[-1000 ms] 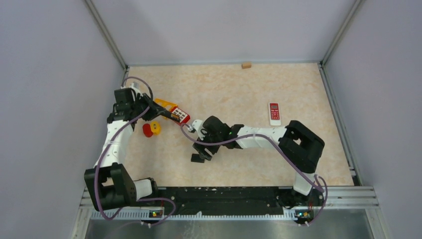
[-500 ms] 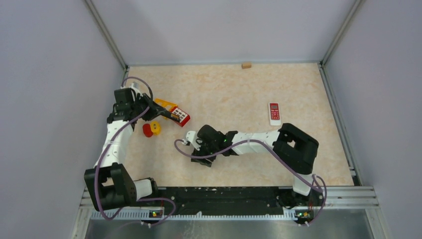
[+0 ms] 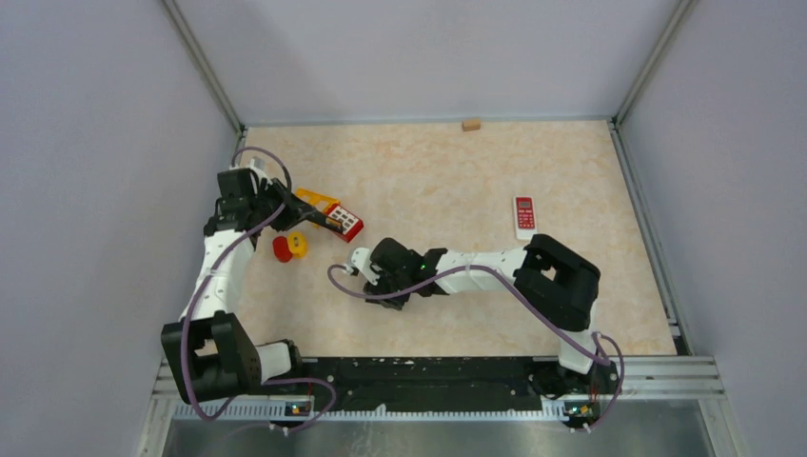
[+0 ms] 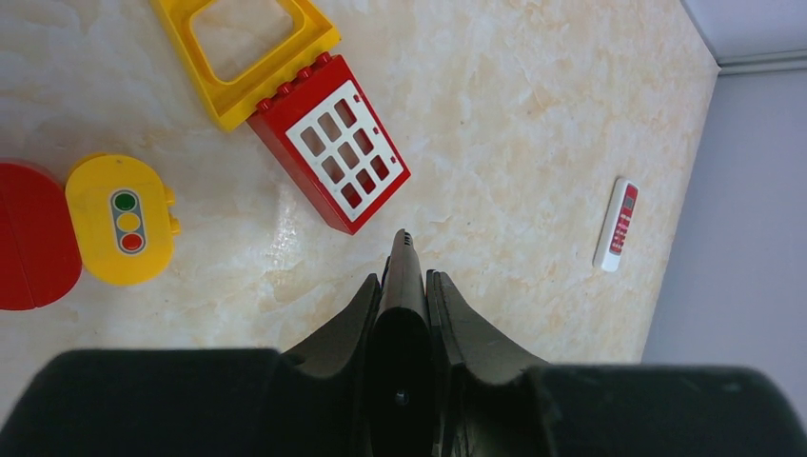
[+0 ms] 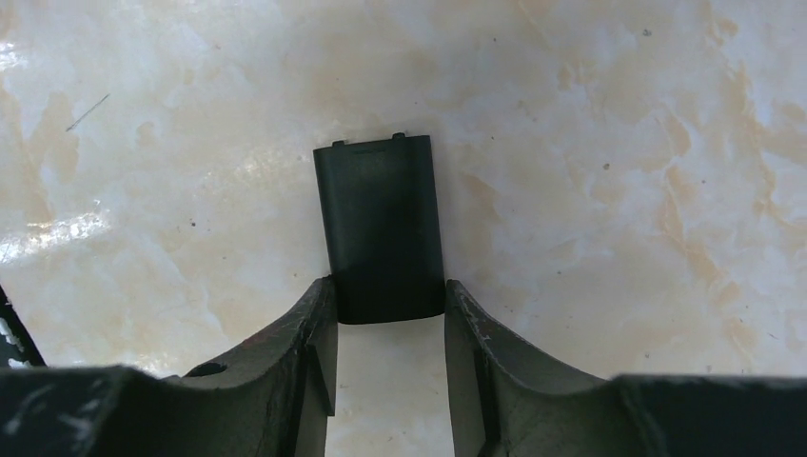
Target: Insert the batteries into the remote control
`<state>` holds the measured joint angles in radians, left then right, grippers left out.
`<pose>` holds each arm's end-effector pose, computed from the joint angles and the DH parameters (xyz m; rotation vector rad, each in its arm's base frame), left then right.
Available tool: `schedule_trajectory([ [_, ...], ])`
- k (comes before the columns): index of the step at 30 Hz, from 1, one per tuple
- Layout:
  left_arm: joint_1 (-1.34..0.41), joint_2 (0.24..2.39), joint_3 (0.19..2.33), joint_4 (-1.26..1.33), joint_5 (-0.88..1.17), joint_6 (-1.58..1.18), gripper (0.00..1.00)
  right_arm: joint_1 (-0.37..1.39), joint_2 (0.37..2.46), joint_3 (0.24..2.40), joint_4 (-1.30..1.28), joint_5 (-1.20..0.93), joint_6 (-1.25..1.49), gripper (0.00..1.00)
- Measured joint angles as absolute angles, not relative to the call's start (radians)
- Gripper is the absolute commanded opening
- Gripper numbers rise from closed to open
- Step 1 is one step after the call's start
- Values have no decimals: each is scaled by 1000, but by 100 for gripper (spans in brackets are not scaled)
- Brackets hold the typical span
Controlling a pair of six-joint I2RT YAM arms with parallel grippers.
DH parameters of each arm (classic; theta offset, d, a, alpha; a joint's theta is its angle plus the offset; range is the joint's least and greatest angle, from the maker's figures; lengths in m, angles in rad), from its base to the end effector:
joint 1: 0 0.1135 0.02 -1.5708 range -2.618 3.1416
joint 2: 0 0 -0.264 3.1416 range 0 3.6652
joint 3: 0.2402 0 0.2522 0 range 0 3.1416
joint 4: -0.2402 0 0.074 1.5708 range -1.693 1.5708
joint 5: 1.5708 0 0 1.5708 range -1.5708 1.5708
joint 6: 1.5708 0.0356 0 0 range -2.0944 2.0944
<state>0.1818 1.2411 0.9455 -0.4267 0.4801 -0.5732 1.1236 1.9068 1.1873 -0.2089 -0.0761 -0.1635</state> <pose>0.2642 0.0318 0.2795 -0.6095 2.2249 -0.7519 0.1690 0.3586 0.1588 -1.5646 2.0318 0.4806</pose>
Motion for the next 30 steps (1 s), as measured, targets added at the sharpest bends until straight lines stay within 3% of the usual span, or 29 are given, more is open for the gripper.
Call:
schedule_trajectory([
  [19, 84, 1262, 792, -291, 532, -661, 0, 973, 1862, 1125, -184, 87, 117, 27],
  [26, 6, 1314, 778, -225, 539, -690, 0, 954, 1861, 1144, -252, 136, 212, 51],
  [30, 4, 1320, 777, -216, 536, -693, 0, 946, 1870, 1173, -320, 151, 219, 58],
])
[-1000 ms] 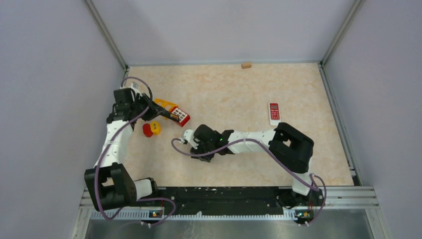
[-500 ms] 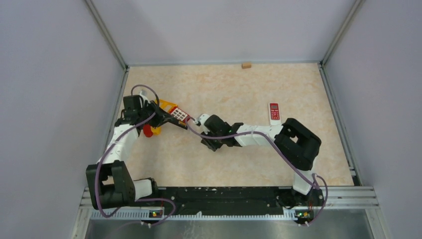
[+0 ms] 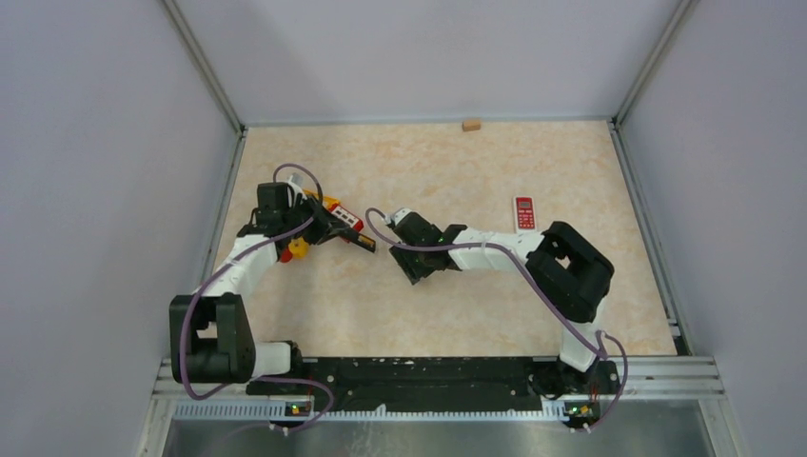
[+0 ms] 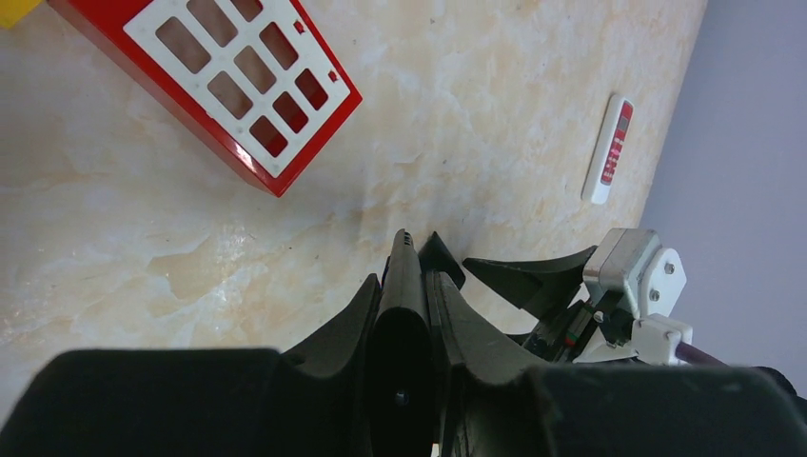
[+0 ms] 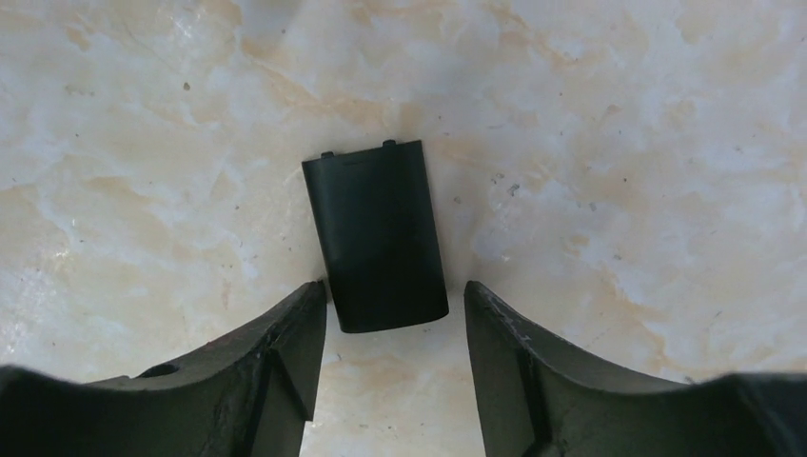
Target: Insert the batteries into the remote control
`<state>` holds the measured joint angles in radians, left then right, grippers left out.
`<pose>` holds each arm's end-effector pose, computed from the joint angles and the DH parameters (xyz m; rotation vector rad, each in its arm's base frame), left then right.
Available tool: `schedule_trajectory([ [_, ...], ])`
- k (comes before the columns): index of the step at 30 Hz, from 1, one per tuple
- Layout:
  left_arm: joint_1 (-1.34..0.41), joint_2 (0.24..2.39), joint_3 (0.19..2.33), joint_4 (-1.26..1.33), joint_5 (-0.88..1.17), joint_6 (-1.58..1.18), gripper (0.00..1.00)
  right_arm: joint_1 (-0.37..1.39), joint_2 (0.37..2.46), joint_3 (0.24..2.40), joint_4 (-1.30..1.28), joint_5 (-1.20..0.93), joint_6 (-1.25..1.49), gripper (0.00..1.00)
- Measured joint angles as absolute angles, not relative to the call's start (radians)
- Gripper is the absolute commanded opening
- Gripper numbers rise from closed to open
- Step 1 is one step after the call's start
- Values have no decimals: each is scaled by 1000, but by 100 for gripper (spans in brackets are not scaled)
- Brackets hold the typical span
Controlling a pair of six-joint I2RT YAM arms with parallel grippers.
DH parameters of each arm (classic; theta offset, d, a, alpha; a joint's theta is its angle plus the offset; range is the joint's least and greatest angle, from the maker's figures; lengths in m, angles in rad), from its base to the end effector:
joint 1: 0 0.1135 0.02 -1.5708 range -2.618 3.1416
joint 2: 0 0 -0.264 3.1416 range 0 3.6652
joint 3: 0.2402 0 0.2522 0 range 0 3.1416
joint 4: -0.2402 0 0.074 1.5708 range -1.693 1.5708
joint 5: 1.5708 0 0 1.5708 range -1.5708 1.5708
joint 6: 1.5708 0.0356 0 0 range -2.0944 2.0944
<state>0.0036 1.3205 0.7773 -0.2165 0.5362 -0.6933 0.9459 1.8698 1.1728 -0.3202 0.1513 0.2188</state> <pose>0.2712 -0.0172 0.2220 -0.5490 2.3337 -0.9611 0.2275 0.3063 0.1617 -0.8682 2.4388 0.2405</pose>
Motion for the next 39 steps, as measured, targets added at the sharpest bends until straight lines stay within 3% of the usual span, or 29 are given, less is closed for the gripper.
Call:
schedule_trajectory([
  [6, 4, 1320, 777, -216, 530, -693, 0, 944, 1892, 1214, -364, 140, 175, 59],
  [11, 4, 1320, 777, -216, 530, -690, 0, 944, 1897, 1220, -364, 94, 107, 54],
  [16, 4, 1320, 777, -216, 536, -684, 0, 944, 1907, 1235, -375, 39, 43, 32],
  [19, 0, 1320, 777, -215, 543, -681, 0, 944, 1909, 1240, -380, 37, 35, 24],
  [27, -56, 1330, 776, -179, 582, -675, 0, 944, 1864, 1170, -307, 80, 47, 24],
  [32, -81, 1332, 774, -147, 610, -654, 0, 944, 1720, 1025, -270, 81, 7, 24],
  [39, -116, 1332, 758, -106, 636, -629, 0, 944, 1542, 988, -200, 15, -47, 24],
])
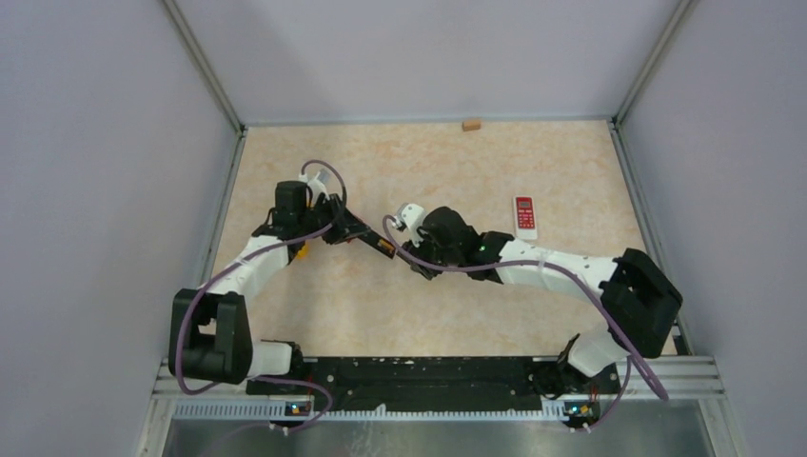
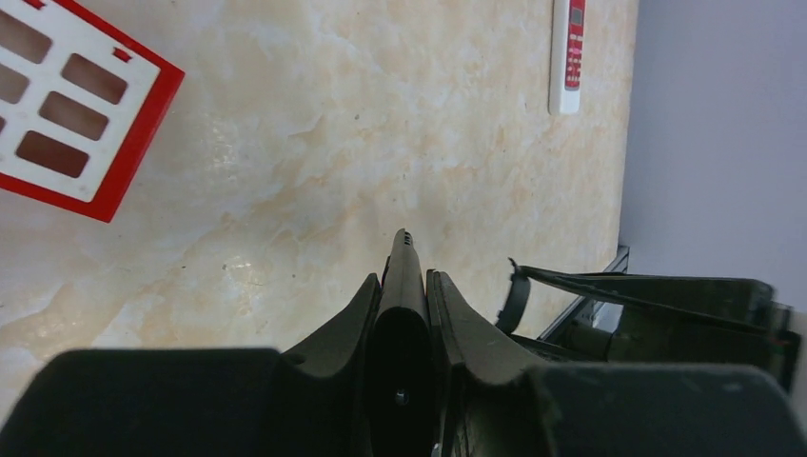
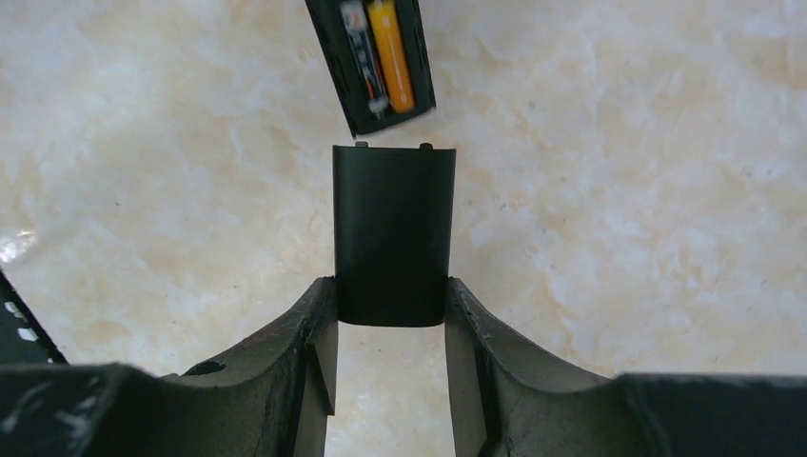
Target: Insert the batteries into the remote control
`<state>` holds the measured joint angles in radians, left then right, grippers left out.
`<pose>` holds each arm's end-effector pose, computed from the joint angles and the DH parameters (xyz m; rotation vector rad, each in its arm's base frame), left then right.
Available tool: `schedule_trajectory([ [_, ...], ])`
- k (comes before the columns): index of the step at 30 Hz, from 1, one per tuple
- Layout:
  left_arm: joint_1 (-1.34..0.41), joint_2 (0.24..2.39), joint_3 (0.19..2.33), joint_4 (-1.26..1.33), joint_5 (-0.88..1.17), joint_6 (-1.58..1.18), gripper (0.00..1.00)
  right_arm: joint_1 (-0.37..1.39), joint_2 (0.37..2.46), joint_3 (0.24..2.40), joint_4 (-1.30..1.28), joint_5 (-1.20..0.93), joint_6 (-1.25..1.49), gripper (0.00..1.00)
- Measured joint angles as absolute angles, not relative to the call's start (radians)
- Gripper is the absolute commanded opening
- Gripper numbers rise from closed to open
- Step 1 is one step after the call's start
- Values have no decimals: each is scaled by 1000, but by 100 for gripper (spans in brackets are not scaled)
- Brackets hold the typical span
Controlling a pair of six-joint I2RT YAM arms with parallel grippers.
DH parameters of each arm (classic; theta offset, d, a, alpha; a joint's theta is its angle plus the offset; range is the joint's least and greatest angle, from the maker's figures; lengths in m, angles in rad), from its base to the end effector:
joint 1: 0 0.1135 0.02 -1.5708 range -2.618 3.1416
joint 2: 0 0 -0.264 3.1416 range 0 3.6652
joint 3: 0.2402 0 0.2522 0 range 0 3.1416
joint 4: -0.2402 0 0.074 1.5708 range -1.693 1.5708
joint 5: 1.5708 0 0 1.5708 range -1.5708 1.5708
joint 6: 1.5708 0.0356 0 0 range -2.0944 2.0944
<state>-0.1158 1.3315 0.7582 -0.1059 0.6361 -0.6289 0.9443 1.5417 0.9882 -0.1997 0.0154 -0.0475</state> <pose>0.2713 -0.0529 0.2230 -0.2335 2.3158 -1.1048 0.1952 0.2688 0.2247 -1.1179 2.0830 0.4276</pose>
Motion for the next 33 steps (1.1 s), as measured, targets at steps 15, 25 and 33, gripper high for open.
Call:
schedule_trajectory([
  [15, -216, 1302, 748, -72, 698, -565, 0, 993, 1480, 987, -153, -20, -142, 24],
  [25, -219, 1287, 746, -59, 722, -550, 0, 993, 1501, 989, -152, 13, -148, 24],
  [33, -219, 1278, 742, -59, 722, -545, 0, 993, 1534, 989, -149, 33, -142, 24],
])
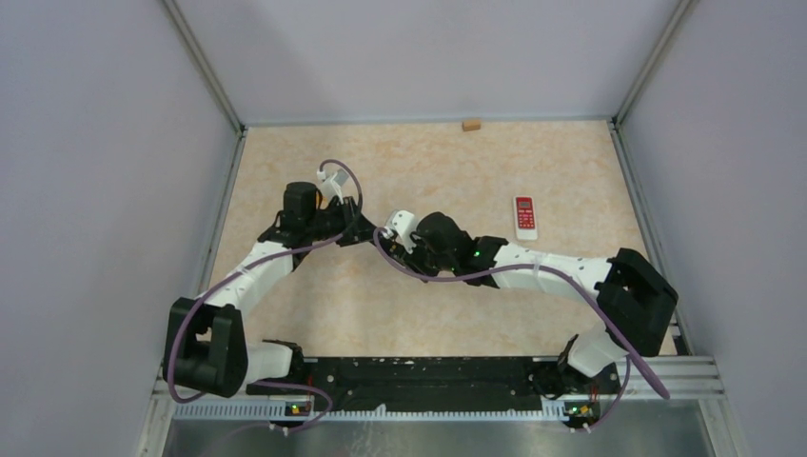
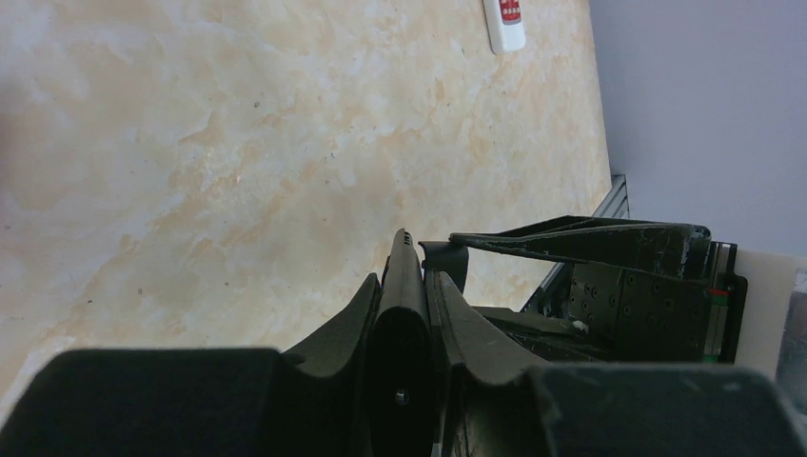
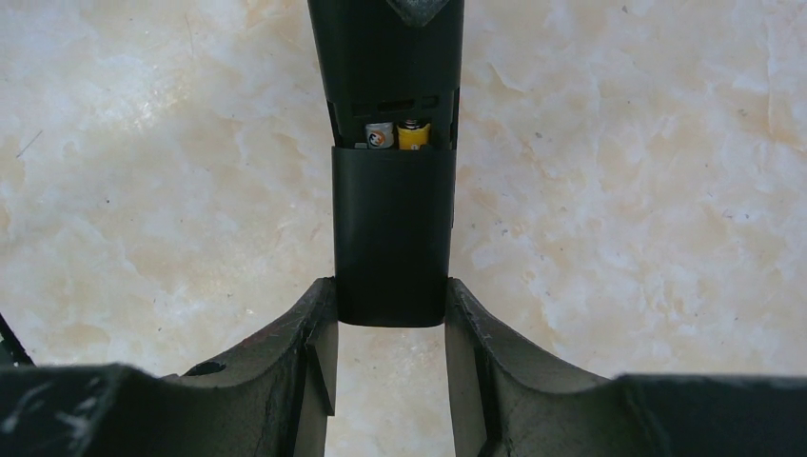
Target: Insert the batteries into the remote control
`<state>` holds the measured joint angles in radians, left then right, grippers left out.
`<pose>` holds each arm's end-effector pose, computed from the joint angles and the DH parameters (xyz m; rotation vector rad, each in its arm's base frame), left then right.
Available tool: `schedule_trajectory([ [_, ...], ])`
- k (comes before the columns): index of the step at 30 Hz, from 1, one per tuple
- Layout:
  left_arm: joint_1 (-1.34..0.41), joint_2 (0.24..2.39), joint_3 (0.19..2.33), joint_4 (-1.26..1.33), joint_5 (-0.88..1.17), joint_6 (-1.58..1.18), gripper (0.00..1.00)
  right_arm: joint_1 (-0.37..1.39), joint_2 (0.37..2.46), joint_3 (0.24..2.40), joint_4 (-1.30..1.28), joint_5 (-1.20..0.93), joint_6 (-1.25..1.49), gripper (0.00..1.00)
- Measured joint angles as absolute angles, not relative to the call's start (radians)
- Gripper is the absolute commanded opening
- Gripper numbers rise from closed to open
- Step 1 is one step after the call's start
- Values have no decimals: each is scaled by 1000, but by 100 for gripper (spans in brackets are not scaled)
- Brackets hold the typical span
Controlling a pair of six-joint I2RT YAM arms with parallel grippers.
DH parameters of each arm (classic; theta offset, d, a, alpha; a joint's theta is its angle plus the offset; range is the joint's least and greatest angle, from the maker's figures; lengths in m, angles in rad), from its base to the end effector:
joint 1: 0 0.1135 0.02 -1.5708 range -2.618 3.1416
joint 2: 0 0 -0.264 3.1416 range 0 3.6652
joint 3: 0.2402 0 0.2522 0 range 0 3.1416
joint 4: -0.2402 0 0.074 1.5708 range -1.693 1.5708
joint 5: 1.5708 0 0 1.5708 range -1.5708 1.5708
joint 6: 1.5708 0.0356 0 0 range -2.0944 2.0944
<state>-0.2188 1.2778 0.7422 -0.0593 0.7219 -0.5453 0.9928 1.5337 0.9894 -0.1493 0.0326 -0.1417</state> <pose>0.2569 -0.0812 0.2364 0.0775 2.2463 -1.2080 0.1841 0.2800 0.2317 -1.2197 1.9473 0.4108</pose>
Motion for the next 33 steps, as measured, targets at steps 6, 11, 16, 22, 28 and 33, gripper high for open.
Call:
schedule_trajectory([
  [6, -219, 1276, 742, -60, 720, -545, 0, 993, 1534, 989, -138, 32, -137, 24],
  [11, -219, 1265, 742, -60, 712, -544, 0, 993, 1534, 989, -127, 29, -136, 24],
  [16, -219, 1259, 742, -61, 704, -544, 0, 993, 1534, 989, -113, 23, -136, 24],
  [22, -219, 1258, 742, -63, 700, -545, 0, 993, 1534, 989, -111, 22, -136, 24],
  [28, -219, 1258, 742, -68, 700, -545, 0, 993, 1534, 989, -107, 25, -135, 24],
  [33, -219, 1258, 742, -80, 700, -545, 0, 993, 1534, 989, -96, 24, -135, 24],
])
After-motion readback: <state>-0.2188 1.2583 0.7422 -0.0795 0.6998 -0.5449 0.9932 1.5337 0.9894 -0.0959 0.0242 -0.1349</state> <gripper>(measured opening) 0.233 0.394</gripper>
